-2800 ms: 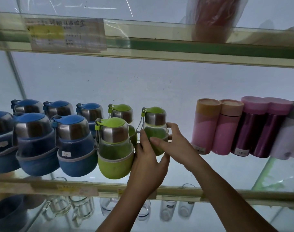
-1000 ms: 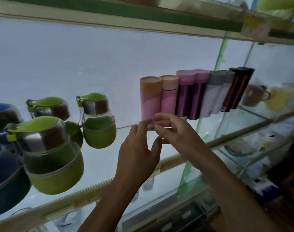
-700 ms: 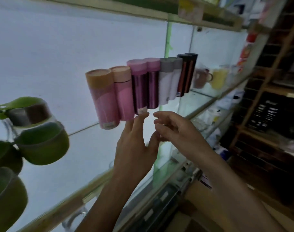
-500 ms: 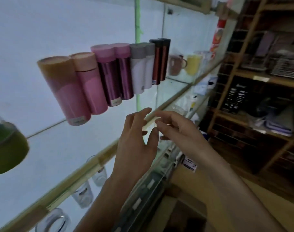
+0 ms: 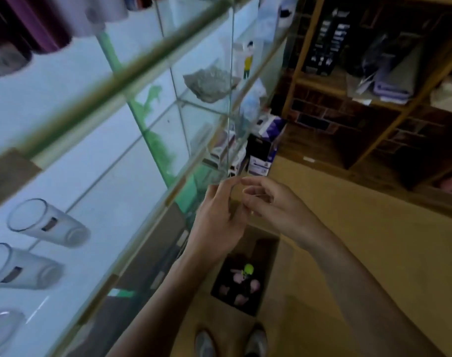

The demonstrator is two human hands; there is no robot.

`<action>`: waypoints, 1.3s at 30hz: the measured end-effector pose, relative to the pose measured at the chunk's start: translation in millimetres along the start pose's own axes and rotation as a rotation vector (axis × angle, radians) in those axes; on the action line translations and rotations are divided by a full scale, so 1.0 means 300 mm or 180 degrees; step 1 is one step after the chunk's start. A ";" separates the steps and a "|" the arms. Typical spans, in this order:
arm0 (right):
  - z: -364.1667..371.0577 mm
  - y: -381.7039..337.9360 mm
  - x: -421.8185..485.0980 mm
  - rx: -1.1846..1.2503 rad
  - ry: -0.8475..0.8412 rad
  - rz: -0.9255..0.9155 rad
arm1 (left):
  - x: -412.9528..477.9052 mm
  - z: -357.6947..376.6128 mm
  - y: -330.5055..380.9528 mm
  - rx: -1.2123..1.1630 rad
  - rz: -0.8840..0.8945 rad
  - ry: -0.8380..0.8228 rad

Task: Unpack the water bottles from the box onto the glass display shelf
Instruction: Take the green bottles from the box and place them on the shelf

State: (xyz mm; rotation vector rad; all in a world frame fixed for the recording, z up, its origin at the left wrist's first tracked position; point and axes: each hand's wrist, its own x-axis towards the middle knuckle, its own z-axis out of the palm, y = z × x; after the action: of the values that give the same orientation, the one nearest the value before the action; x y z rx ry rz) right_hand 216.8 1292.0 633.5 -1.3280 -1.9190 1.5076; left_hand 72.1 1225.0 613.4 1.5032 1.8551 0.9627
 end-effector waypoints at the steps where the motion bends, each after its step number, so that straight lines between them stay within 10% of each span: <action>1: -0.003 0.050 0.010 0.0024 -0.0040 0.0072 | 0.004 0.041 -0.019 -0.0011 -0.0048 -0.0094; 17: 0.071 0.871 0.194 0.0163 -0.0340 0.1186 | 0.017 0.603 -0.533 0.0055 -0.1212 -0.0937; 39: 0.486 2.054 0.483 -0.0369 -0.0619 0.1806 | 0.099 1.429 -1.633 0.0646 -0.0783 -0.1957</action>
State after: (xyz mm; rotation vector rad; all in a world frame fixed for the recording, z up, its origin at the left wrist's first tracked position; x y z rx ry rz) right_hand 311.1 1324.3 -8.4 -1.9631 -1.8548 1.8593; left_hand 122.5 1276.8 -34.3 1.4278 1.6491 0.1633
